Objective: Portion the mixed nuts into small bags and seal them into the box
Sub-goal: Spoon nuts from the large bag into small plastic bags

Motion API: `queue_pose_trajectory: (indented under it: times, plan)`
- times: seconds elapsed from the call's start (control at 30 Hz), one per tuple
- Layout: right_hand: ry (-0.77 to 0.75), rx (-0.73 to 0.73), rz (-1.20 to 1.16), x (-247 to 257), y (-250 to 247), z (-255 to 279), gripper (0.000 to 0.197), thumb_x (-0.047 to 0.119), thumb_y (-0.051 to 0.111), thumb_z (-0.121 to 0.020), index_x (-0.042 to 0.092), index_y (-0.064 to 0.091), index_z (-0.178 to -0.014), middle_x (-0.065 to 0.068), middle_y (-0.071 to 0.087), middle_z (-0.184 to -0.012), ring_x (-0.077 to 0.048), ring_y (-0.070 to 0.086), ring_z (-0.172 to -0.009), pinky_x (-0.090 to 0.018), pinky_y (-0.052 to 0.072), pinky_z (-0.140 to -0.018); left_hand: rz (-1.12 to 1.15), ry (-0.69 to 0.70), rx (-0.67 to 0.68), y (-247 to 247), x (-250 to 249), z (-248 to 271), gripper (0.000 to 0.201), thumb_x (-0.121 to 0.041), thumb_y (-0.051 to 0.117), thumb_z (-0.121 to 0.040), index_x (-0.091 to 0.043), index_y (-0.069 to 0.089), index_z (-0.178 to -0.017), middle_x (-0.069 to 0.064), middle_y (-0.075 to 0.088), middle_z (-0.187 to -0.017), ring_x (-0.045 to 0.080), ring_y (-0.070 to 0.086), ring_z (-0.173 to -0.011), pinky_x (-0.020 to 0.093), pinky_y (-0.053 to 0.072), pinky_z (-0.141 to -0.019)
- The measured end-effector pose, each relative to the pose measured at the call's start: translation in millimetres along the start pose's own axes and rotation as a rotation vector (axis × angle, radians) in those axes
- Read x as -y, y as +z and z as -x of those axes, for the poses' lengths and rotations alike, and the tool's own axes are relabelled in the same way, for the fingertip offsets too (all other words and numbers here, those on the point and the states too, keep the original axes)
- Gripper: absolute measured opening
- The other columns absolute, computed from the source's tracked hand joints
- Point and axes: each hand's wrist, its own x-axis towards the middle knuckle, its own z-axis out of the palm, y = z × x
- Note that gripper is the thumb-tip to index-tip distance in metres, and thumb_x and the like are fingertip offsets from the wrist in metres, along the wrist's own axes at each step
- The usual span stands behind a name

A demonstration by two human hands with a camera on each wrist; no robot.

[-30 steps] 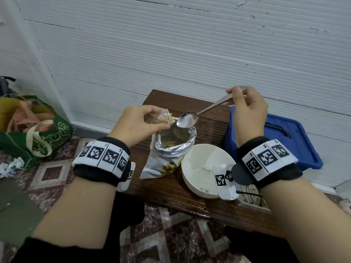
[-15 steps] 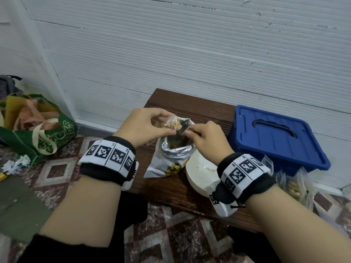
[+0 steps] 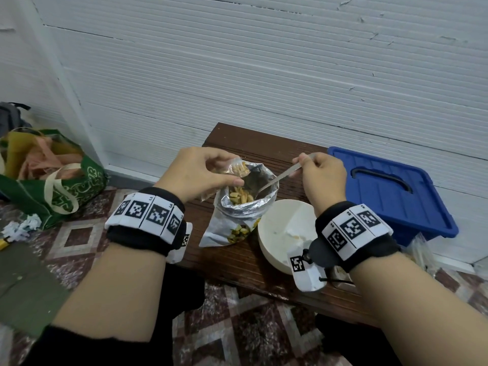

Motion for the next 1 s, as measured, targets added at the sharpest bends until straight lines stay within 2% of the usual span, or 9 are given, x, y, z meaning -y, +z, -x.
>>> queue_pose_trajectory:
  times: [0.1,0.2,0.27,0.37,0.47,0.57,0.7,0.87,1.0]
  plan:
    - [0.024,-0.054,-0.014,3.1,-7.3,-5.6,0.026,0.020,0.049,-0.097,0.014,0.069,-0.081,0.005,0.065,-0.061,0.006,0.053,-0.059,-0.002,0.037,-0.055,0.018,-0.002,-0.002,-2.2,-1.2,0.7,0.043,-0.030,0.087,-0.060,-0.033,0.069,-0.100,-0.018,0.068,-0.085,-0.012,0.060,-0.077,0.001,0.045,-0.068]
    - [0.028,-0.075,-0.024,7.9,-13.9,-10.1,0.027,0.019,0.049,-0.097,0.015,0.067,-0.079,0.006,0.064,-0.059,0.012,0.055,-0.058,0.002,0.036,-0.057,0.036,-0.002,-0.003,-4.4,-1.3,1.3,0.042,-0.029,0.087,-0.061,-0.032,0.070,-0.099,-0.019,0.068,-0.084,-0.012,0.061,-0.077,0.003,0.046,-0.068]
    - [0.029,-0.088,-0.020,12.8,-20.3,-13.8,0.027,0.019,0.048,-0.097,0.017,0.066,-0.077,0.007,0.063,-0.057,0.012,0.053,-0.055,-0.002,0.038,-0.058,0.026,-0.004,-0.004,-5.2,-1.1,1.8,0.043,-0.031,0.086,-0.060,-0.033,0.069,-0.100,-0.020,0.068,-0.084,-0.013,0.061,-0.078,0.002,0.046,-0.068]
    - [0.016,-0.117,-0.014,21.3,-31.0,-20.0,0.027,0.020,0.047,-0.097,0.017,0.066,-0.078,0.007,0.063,-0.058,0.005,0.051,-0.052,-0.015,0.040,-0.060,0.022,-0.003,-0.005,-6.1,-1.3,2.3,0.043,-0.034,0.086,-0.058,-0.034,0.070,-0.098,-0.021,0.068,-0.082,-0.014,0.061,-0.077,0.003,0.047,-0.071]
    - [0.008,-0.138,-0.041,28.0,-36.1,-24.5,0.027,0.019,0.048,-0.097,0.017,0.067,-0.078,0.008,0.061,-0.051,0.007,0.048,-0.044,-0.018,0.039,-0.062,0.003,-0.003,0.005,-5.4,-2.0,2.0,0.045,-0.036,0.086,-0.057,-0.032,0.071,-0.100,-0.020,0.068,-0.084,-0.012,0.061,-0.079,0.004,0.046,-0.070]
    - [0.002,-0.128,-0.054,32.4,-34.7,-24.9,0.029,0.019,0.049,-0.096,0.020,0.066,-0.073,0.009,0.061,-0.049,-0.001,0.046,-0.051,-0.024,0.041,-0.068,-0.040,0.000,0.020,-1.3,-3.1,1.4,0.052,-0.038,0.086,-0.059,-0.030,0.070,-0.107,-0.020,0.066,-0.090,-0.009,0.059,-0.084,0.003,0.042,-0.068]
    - [-0.015,-0.085,-0.027,32.8,-27.9,-22.7,0.027,0.019,0.048,-0.097,0.015,0.069,-0.082,0.008,0.062,-0.058,-0.001,0.046,-0.056,-0.023,0.040,-0.067,-0.064,0.027,0.041,6.2,-6.2,0.3,0.055,-0.038,0.086,-0.060,-0.027,0.069,-0.111,-0.019,0.065,-0.092,-0.011,0.057,-0.083,-0.002,0.040,-0.065]
    - [0.011,-0.061,-0.054,27.8,-20.6,-22.8,0.031,0.019,0.049,-0.097,0.021,0.065,-0.071,0.012,0.059,-0.044,0.000,0.049,-0.058,-0.021,0.039,-0.065,-0.073,0.035,0.050,10.6,-8.8,-0.8,0.057,-0.040,0.086,-0.058,-0.026,0.070,-0.111,-0.020,0.065,-0.090,-0.007,0.060,-0.088,0.004,0.046,-0.075]
    - [0.010,-0.052,-0.054,24.7,-19.4,-23.8,0.033,0.017,0.048,-0.097,0.019,0.066,-0.069,0.008,0.064,-0.061,-0.004,0.056,-0.073,-0.021,0.040,-0.075,-0.088,0.040,0.059,12.4,-10.8,-0.6,0.056,-0.042,0.086,-0.058,-0.028,0.069,-0.110,-0.020,0.065,-0.091,-0.009,0.058,-0.087,0.000,0.043,-0.071]
